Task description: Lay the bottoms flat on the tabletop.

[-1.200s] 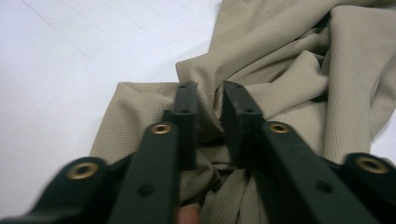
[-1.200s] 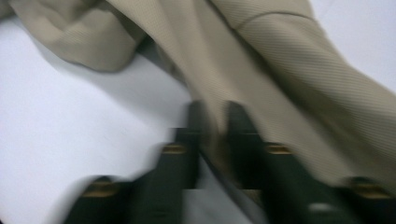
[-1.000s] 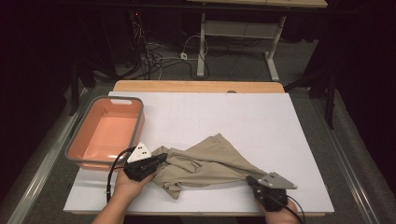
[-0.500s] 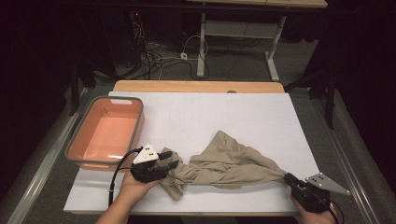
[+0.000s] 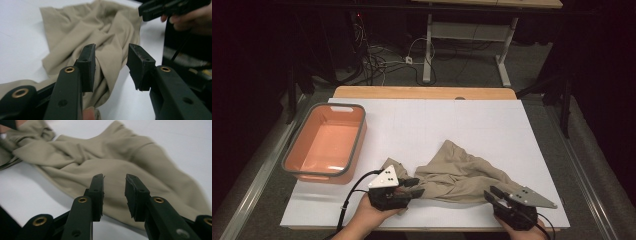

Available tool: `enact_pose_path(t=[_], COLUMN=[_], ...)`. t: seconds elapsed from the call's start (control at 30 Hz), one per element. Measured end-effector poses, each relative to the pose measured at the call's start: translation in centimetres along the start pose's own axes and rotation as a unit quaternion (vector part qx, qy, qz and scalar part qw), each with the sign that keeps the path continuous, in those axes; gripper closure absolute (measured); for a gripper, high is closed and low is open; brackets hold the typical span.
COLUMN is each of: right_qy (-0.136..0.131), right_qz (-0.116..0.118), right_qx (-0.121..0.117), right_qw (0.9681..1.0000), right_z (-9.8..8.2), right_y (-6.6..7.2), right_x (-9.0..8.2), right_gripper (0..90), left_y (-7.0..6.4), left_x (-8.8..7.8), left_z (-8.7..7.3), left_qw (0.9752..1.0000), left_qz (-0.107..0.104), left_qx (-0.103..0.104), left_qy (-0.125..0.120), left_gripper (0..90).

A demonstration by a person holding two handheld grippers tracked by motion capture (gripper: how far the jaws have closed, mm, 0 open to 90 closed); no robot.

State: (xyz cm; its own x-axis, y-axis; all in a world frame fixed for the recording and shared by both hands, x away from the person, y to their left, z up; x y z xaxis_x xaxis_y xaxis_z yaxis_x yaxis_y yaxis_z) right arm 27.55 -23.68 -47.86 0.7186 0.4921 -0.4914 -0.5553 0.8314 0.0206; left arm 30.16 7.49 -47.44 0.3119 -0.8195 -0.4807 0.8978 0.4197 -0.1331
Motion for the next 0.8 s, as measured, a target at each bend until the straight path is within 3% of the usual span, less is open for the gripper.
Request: enact_pose_path(t=[0.07,0.1,0.17,0.27,0.4,0.8], right_qy=[0.007,0.012,0.018,0.022,0.022,0.031], right_qz=[0.014,0.019,0.027,0.037,0.041,0.063], right_qx=[-0.007,-0.013,-0.02,-0.023,-0.026,-0.049], right_qw=[0.9999,0.9997,0.9993,0.9988,0.9986,0.9963], right_z=[-0.1,-0.1,-0.2,-0.3,-0.2,-0.4], right_y=[1.0,1.5,2.3,3.1,3.6,5.2], right_x=[0.8,1.1,1.7,2.0,2.0,2.7], right_gripper=[68.9,68.9,68.7,68.7,68.7,68.3], left_y=[-0.1,-0.2,-0.3,-0.1,0.4,0.2], left_x=[1.0,1.4,2.1,2.7,2.9,1.8], left_z=[-0.5,-0.8,-1.4,-1.9,-2.2,-1.0], left_qw=[0.9992,0.9985,0.9953,0.9915,0.9913,0.9968], left_qz=[0.025,0.027,0.041,0.058,0.067,0.042], left_qx=[0.008,0.016,0.032,0.041,0.04,0.03], left_qy=[0.031,0.045,0.081,0.109,0.106,0.061], left_gripper=[49.5,50.3,59.8,72.6,83.6,84.6])
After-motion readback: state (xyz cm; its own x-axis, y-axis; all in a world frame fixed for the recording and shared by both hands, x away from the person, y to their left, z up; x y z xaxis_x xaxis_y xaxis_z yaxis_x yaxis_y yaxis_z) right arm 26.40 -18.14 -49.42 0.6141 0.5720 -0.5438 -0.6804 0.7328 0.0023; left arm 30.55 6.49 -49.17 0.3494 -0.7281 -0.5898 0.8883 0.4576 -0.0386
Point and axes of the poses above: each handheld gripper's, and its own axes: x roughly forward along the jaws, z roughly out of its top, y roughly to its left, the point moved 4 cm from there along x, roughly forward along the jaws, and after that the axes turned 1 degree about -y, right-handed, at the moved point
